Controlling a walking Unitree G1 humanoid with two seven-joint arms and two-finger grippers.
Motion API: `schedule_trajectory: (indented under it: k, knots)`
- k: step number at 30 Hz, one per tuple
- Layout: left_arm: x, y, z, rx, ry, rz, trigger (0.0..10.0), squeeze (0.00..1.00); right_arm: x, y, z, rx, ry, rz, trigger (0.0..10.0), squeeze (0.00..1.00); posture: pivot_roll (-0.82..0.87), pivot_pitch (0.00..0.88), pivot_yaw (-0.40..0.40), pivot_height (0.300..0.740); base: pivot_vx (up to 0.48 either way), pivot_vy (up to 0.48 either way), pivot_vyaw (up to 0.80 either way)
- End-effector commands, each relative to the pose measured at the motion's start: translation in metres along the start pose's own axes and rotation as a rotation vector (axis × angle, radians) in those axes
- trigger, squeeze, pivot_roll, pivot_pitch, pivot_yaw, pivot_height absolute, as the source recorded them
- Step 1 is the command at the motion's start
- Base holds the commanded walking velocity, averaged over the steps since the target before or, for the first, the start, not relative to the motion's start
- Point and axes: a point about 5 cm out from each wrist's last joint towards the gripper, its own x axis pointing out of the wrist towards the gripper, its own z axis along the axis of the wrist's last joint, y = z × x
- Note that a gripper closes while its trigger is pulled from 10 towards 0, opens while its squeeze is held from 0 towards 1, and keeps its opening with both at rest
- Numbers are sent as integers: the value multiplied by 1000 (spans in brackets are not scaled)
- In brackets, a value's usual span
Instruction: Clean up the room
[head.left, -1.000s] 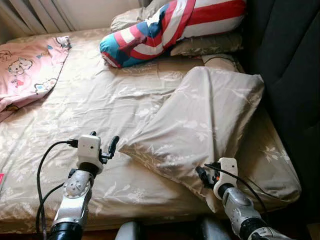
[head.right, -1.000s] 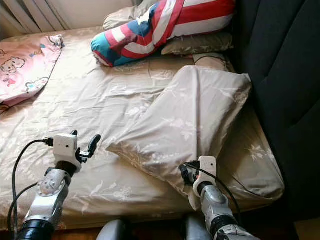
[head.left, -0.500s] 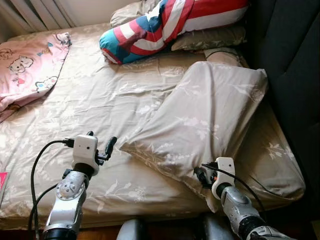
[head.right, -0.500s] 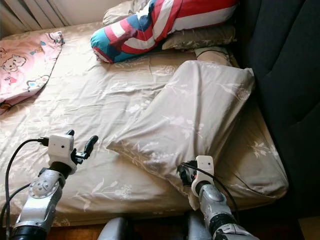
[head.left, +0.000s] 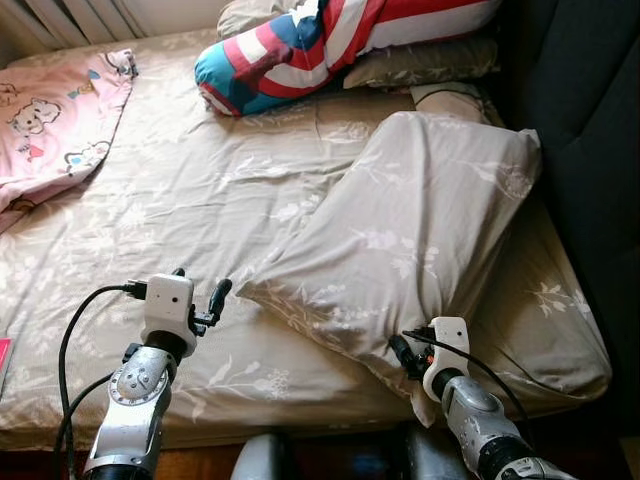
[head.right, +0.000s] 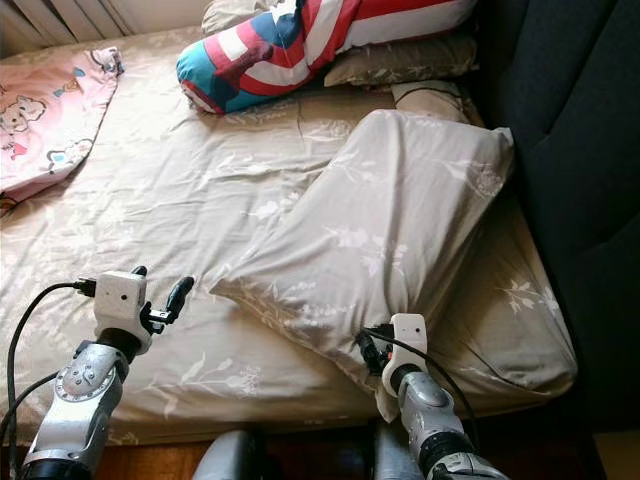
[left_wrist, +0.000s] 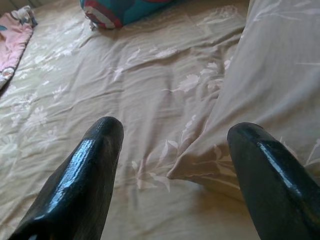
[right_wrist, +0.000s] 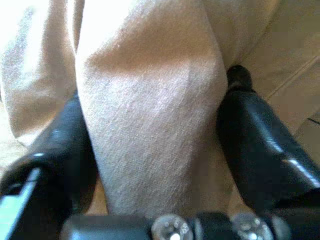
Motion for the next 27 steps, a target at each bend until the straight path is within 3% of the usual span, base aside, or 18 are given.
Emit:
schedule_trajectory:
  k: [1,27]
  knots:
    - [-4,3,-5,-4,25,12,10000,0,-10,8,-46,26,192,25,0,0,58,276,121,656,0,0,0]
    - [-3,1,-13,-30,56,52,10000,0,-11,1,-44,35,181,0,0,0,35,226,91,656,0,0,0]
